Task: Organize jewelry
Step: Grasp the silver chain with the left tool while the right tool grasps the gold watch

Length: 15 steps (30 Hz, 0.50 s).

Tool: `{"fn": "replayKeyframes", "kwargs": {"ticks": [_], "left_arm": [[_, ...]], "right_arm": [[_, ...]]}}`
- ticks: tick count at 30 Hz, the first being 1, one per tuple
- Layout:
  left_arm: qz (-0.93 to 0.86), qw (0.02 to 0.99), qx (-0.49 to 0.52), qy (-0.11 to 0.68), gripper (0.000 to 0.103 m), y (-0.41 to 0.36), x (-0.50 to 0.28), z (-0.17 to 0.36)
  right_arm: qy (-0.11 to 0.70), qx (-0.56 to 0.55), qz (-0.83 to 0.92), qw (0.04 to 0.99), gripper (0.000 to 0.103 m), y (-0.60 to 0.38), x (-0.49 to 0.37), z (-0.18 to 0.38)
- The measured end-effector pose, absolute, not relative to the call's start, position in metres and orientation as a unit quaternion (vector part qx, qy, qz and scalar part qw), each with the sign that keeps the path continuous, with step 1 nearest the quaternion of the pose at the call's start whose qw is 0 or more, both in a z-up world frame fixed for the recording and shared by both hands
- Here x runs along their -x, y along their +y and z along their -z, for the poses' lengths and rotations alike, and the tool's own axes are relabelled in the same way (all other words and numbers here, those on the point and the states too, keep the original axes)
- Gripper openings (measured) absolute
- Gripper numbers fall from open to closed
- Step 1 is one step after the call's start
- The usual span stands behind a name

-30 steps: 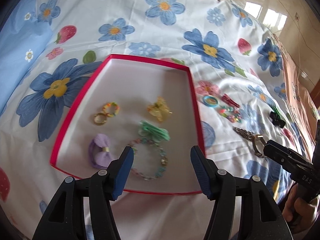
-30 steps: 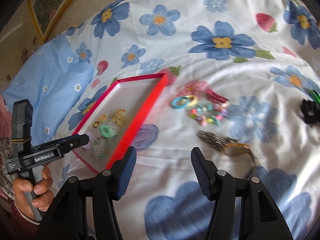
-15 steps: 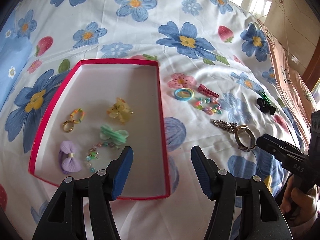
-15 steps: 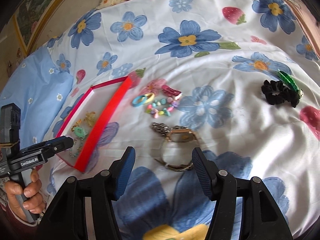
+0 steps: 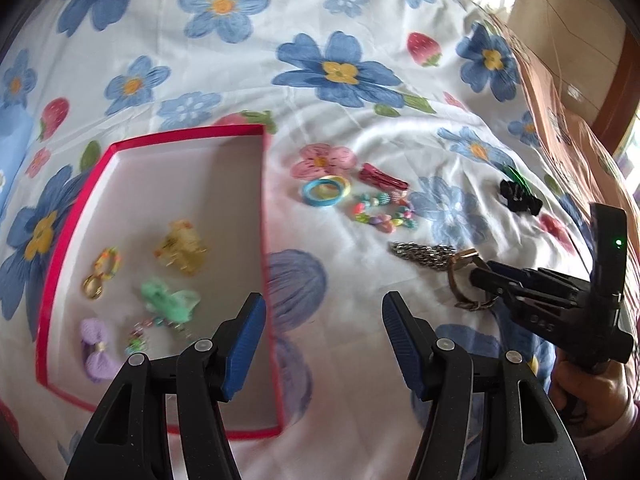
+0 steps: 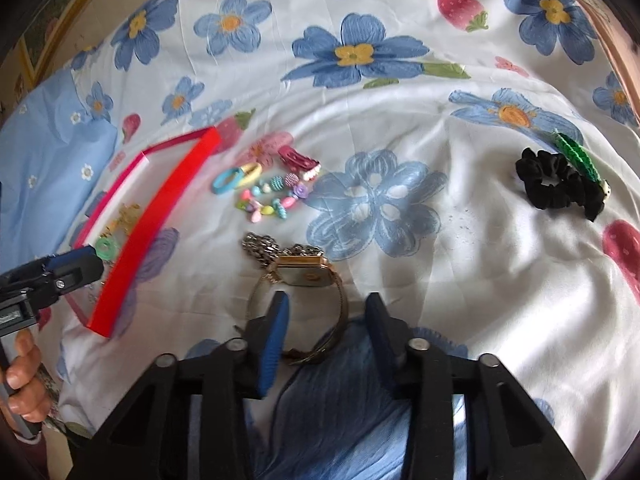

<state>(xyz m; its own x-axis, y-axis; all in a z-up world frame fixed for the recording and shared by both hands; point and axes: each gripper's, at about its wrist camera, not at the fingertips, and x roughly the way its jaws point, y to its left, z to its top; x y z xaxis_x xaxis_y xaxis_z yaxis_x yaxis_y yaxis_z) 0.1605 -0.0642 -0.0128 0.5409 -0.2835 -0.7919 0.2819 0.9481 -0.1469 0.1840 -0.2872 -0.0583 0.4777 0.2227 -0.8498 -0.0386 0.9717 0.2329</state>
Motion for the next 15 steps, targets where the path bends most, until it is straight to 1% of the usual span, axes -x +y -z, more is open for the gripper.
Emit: {"fn": "replayKeyframes", "kwargs": {"ticks": [1, 2, 3, 8, 15], "left_arm": [[0.164, 0.877, -0.003, 0.452, 0.06, -0.069, -0.163, 0.014], [0.168, 0.876, -0.007, 0.453, 0.06, -0.074, -0.166, 0.015], [0.173, 0.874, -0.012, 0.454, 0.06, -0.081, -0.169, 0.016], [0.196, 0.865, -0.034, 0.461, 0.06, -0.114, -0.185, 0.027], [0.219, 0.844, -0.048, 0.487, 0.061, -0.165, -0.221, 0.058]], "right_arm": [[0.507, -0.085, -0.071, 0.855, 0.013, -0.288, -0.185, 0.06], [0.506, -0.084, -0.067, 0.856, 0.004, -0.289, -0.185, 0.06], [0.504, -0.087, -0.065, 0.857, 0.002, -0.292, -0.184, 0.06], [0.484, -0.113, -0.058, 0.866, 0.002, -0.311, -0.175, 0.048], [0.453, -0.155, -0.028, 0.878, 0.002, -0.352, -0.159, 0.028]]}}
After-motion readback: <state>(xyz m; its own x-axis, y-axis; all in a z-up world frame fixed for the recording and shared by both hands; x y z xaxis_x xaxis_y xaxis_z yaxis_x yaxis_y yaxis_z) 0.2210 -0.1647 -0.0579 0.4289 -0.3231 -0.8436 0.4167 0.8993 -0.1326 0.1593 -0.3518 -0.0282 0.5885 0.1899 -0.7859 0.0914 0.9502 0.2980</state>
